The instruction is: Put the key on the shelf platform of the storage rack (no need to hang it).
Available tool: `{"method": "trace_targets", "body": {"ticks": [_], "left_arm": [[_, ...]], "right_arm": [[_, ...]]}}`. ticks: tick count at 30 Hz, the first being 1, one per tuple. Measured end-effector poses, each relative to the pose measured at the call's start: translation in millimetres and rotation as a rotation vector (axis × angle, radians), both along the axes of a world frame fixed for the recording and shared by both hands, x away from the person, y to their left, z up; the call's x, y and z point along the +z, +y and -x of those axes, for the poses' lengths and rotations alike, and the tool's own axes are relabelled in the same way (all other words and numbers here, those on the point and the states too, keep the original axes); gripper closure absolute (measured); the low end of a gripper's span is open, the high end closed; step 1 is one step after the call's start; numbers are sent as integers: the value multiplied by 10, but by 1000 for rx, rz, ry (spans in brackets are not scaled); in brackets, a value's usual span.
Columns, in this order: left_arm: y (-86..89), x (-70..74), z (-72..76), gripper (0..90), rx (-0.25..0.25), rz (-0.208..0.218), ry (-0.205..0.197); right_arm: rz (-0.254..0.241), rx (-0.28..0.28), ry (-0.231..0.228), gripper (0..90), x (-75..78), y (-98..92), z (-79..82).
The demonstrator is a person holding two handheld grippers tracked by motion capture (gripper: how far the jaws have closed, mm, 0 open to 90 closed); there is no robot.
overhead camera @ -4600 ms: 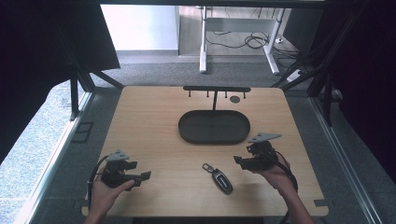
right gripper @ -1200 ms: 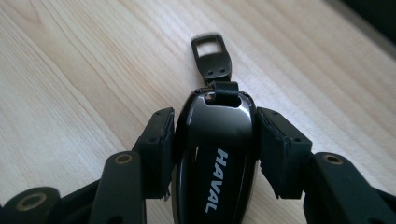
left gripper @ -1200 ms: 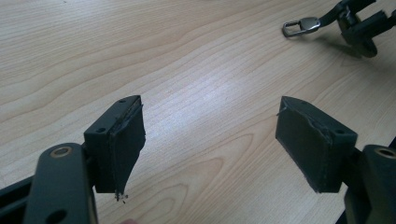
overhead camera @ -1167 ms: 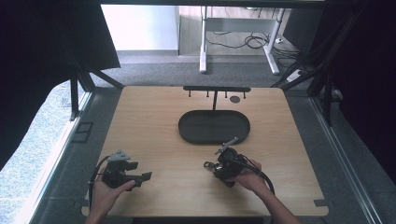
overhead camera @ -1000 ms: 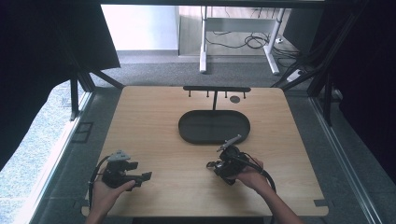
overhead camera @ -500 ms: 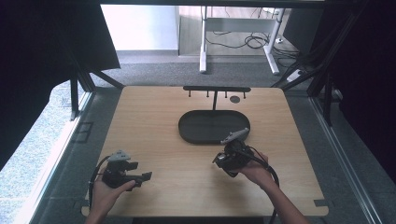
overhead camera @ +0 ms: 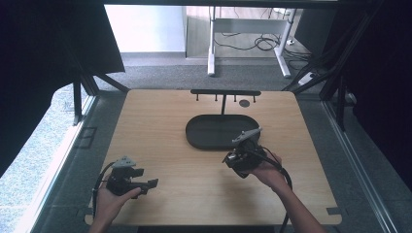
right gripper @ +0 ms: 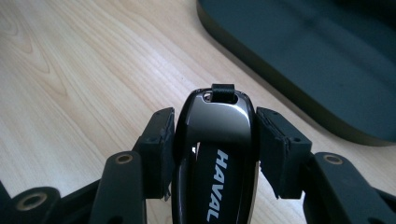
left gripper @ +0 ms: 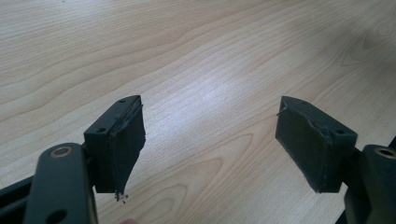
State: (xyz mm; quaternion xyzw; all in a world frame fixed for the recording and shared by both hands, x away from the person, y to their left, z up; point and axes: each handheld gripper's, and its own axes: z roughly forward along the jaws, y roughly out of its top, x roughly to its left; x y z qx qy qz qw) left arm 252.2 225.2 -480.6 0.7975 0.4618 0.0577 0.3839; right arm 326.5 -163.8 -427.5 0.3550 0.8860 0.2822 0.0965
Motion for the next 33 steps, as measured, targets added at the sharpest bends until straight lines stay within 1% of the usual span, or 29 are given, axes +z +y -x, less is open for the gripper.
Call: {"method": "trace_targets", "body": {"ticks": [3,10,19,33], "left_arm": [[-3,-1,0,242,0,-1,0],[1,0,0,242,0,0,0],[0,-1,-1,242,1,2,0],[8,1,-1,242,3,3,-1]], "right_arm": [[-4,-6,-7,499,41,4,-32],[-3,-10,-9,500,72,20,-80],[-3,-22,-14,500,106,40,-179],[-7,-28,-28,499,185,128,-332]]}}
